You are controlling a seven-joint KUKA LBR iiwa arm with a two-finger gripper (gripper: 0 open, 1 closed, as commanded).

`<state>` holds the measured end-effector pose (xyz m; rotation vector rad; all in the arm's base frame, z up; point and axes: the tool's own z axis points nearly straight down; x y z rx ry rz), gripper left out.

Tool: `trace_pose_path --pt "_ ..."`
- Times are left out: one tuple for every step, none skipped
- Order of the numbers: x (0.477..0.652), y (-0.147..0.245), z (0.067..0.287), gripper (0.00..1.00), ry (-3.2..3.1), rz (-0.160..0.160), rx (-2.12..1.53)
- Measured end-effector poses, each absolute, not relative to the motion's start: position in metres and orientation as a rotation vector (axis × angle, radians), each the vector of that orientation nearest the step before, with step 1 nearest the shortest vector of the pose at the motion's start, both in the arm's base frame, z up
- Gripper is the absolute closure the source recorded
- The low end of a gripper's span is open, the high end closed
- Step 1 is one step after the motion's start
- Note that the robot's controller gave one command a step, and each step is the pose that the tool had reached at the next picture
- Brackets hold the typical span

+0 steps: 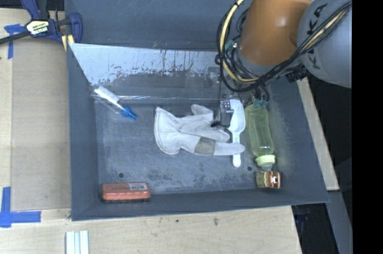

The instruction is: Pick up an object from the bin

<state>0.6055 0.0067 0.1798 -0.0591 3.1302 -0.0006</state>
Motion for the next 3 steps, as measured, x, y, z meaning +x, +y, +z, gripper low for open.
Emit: trace_pose_path --pt "0.567 0.006 0.111 0.0 3.134 0.0 -0.038" --pt "0.595 0.0 0.11 1.0 3.136 0.0 0.129" --pt "0.594 0.0 0.11 1.0 3.136 0.0 0.129"
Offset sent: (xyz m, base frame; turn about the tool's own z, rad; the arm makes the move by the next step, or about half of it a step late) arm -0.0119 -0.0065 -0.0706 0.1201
